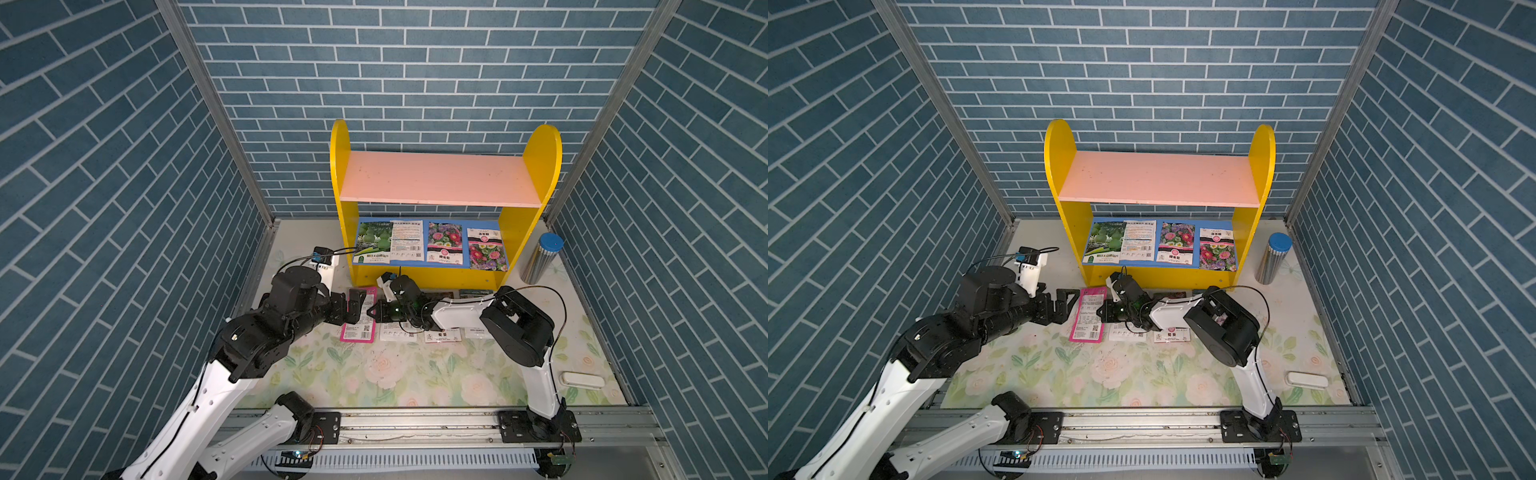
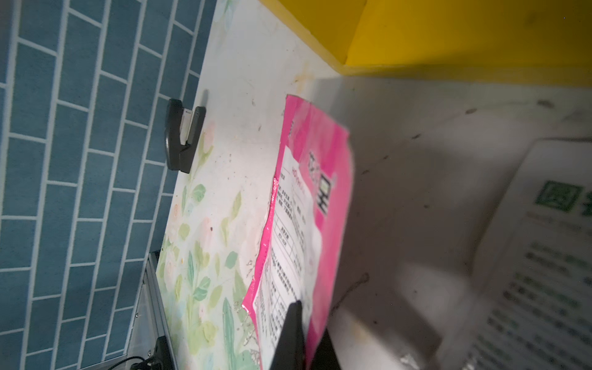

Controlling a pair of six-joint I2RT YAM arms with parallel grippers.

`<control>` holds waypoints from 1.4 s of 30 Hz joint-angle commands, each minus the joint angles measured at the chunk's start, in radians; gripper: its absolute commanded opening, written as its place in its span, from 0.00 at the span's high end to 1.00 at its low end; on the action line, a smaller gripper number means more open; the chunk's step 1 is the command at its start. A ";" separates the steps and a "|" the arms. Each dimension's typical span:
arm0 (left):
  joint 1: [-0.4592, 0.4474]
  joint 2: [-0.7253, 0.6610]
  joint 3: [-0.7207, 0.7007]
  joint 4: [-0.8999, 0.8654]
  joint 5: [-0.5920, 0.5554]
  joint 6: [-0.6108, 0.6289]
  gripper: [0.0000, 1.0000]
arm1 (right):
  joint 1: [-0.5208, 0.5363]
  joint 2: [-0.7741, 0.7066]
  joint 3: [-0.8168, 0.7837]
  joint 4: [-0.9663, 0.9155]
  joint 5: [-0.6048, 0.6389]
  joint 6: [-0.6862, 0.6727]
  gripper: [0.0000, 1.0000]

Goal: Take the seed bag off the shelf
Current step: Place the seed packet at the center of the board.

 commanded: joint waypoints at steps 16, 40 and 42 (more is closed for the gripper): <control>-0.002 0.026 -0.024 0.045 0.013 0.004 0.00 | -0.044 0.106 0.095 -0.070 -0.010 -0.033 0.88; -0.002 0.030 -0.032 0.058 0.011 -0.001 0.00 | -0.052 -0.043 0.017 -0.111 0.093 -0.095 0.59; -0.002 0.031 -0.033 0.065 0.014 -0.002 0.00 | -0.049 -0.084 -0.007 -0.091 0.078 -0.108 0.58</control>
